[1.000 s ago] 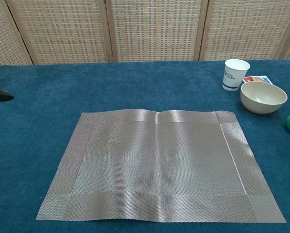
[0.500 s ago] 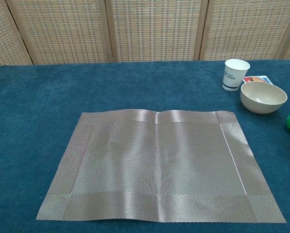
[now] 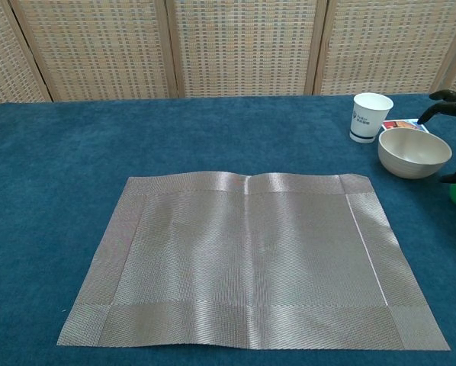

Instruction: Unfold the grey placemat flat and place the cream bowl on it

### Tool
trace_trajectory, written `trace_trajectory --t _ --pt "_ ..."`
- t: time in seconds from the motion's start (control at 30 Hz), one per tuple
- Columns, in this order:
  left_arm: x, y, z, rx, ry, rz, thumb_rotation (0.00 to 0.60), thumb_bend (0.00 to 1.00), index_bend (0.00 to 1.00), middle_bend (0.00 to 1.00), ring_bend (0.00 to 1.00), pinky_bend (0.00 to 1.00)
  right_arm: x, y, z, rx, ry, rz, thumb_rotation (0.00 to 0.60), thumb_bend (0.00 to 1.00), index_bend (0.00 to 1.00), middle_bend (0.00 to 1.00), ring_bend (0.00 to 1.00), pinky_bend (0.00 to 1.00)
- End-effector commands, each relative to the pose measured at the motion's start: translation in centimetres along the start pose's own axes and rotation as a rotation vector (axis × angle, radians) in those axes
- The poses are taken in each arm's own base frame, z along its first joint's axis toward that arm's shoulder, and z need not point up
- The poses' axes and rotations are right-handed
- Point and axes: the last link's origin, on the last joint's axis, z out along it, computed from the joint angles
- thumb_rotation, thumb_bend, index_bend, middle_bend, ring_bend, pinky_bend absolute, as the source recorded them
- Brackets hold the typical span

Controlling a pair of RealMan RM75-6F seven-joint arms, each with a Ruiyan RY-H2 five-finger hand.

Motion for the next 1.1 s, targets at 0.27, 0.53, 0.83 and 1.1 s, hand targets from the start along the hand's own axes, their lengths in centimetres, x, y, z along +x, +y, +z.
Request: trace_trajectory --t 0.27,0.53,0.83,1.1 --pt "-0.5 -0.4 0.4 0.014 -0.020 -0.013 0.600 0.20 0.00 0.00 0.00 0.00 -2.1 -0.3 1.7 -0.030 -0.017 0.005 0.600 0.22 0.42 0.01 0.00 0.00" --pt "-0.7 -0.5 0.6 0.019 -0.030 -0.022 0.600 0.20 0.00 0.00 0.00 0.00 -2.9 -0.3 2.6 -0.035 -0.021 0.012 0.600 0.35 0.45 0.04 0.00 0.00" --pt "-0.5 -0.7 0.8 0.024 -0.021 -0.039 0.600 0.20 0.00 0.00 0.00 0.00 -4.1 -0.5 3.1 -0.050 -0.037 -0.003 0.600 0.51 0.46 0.04 0.00 0.00" --pt "-0.5 -0.7 0.8 0.022 -0.023 -0.045 0.600 0.20 0.00 0.00 0.00 0.00 -4.3 -0.5 3.1 -0.049 -0.035 -0.008 0.600 0.51 0.52 0.07 0.00 0.00"
